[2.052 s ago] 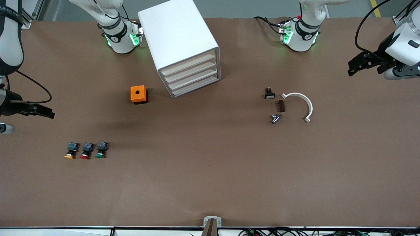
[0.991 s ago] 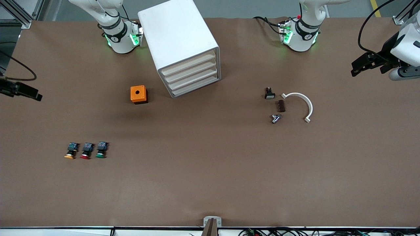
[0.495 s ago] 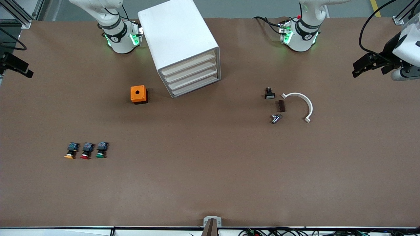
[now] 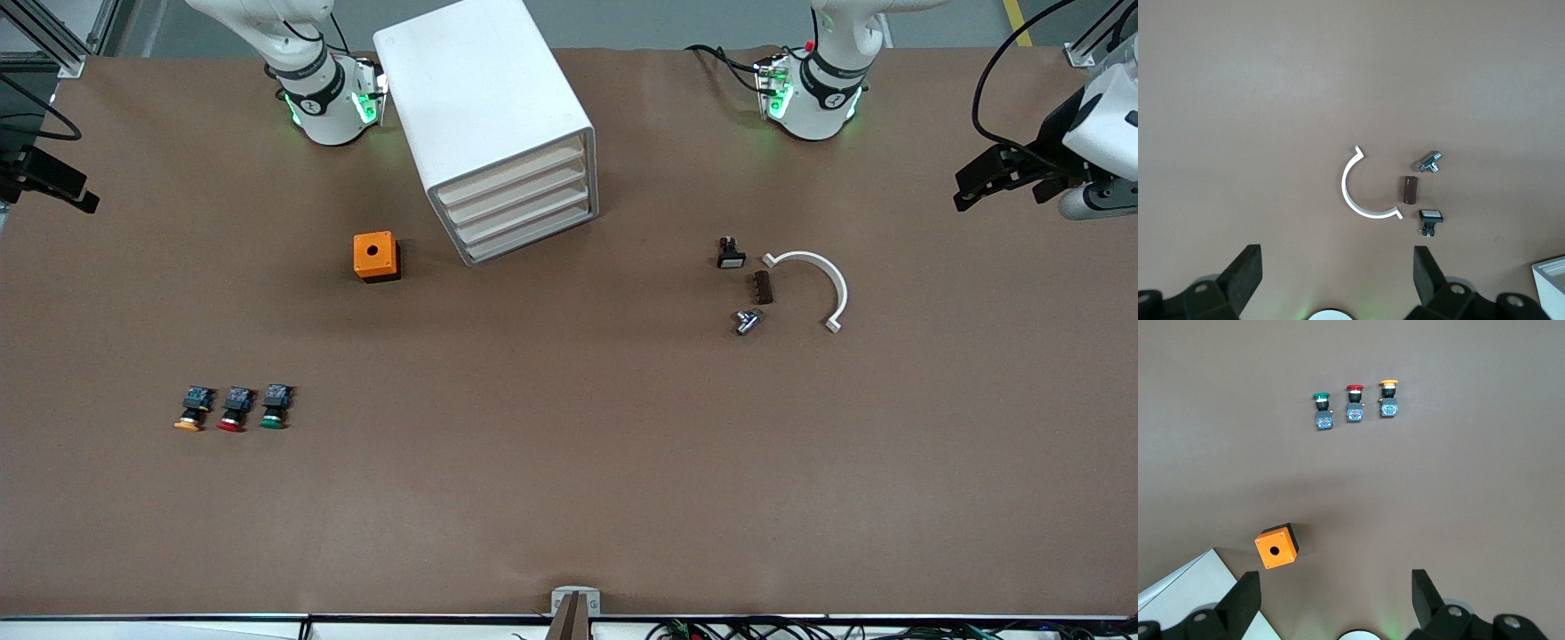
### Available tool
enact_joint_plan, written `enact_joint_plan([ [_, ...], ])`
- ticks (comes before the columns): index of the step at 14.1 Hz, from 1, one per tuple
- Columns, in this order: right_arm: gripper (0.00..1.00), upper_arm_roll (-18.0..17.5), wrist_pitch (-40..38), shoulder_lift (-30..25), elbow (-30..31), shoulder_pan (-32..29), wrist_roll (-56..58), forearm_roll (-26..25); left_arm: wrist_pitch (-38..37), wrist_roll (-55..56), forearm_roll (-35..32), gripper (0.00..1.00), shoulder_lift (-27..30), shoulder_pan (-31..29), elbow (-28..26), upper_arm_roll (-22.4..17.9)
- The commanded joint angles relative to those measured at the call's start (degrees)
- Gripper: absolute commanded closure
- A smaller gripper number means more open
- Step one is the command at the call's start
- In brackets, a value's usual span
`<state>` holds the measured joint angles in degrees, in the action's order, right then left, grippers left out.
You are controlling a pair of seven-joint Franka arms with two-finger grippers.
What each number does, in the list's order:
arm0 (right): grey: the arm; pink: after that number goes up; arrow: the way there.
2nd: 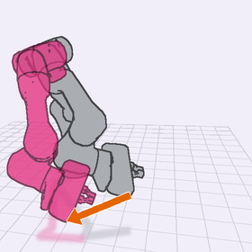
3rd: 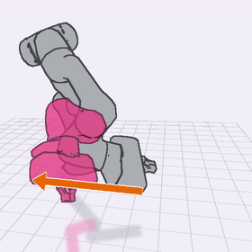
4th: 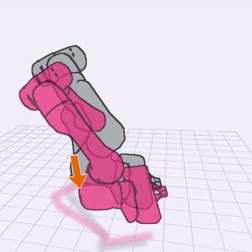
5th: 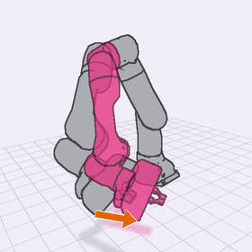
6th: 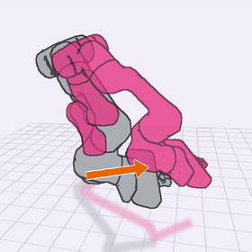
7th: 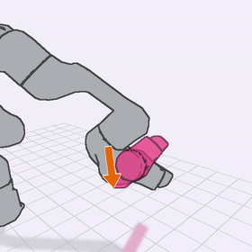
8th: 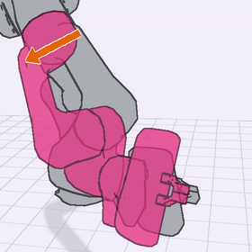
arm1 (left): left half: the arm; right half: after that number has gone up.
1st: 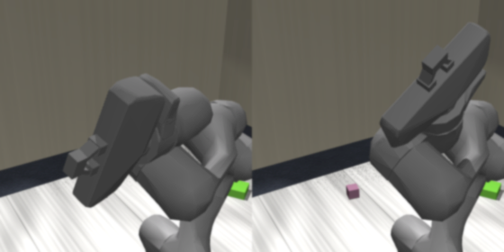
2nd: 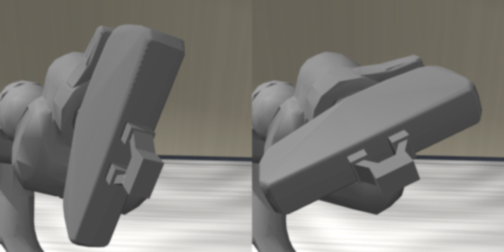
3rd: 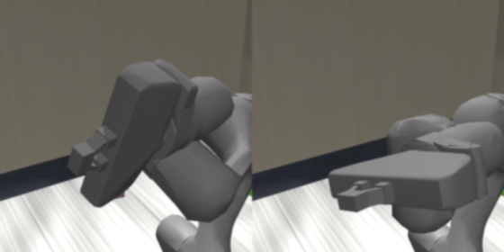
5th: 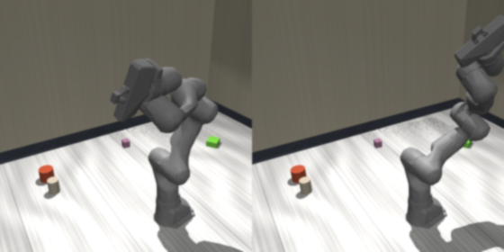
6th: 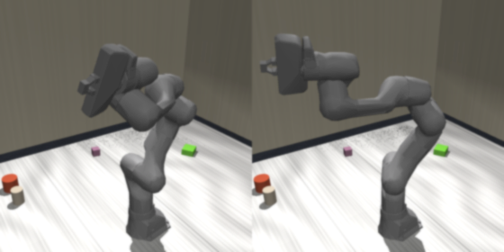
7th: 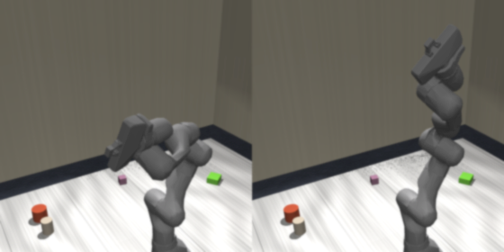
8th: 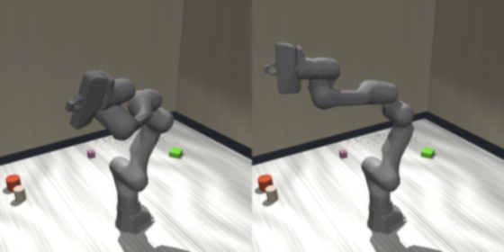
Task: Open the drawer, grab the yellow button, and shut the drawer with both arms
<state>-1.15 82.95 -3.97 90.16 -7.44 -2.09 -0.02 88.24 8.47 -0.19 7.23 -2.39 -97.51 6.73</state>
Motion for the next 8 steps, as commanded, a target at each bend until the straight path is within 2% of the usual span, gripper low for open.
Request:
enact_joint_plan([
  [1, 0.00, 0.5, 1.1, -1.5, 2.0, 0.4, 1.7, 0.1, 0.1, -1.1, -1.0, 0.00, -0.3, -0.2, 0.9, 1.2],
  [8, 0.00, 0.2, 1.3, -1.5, 2.1, 0.7, 1.1, 0.6, -0.4, -0.7, -1.0, 0.00, -1.0, -0.6, 3.1, 2.2],
])
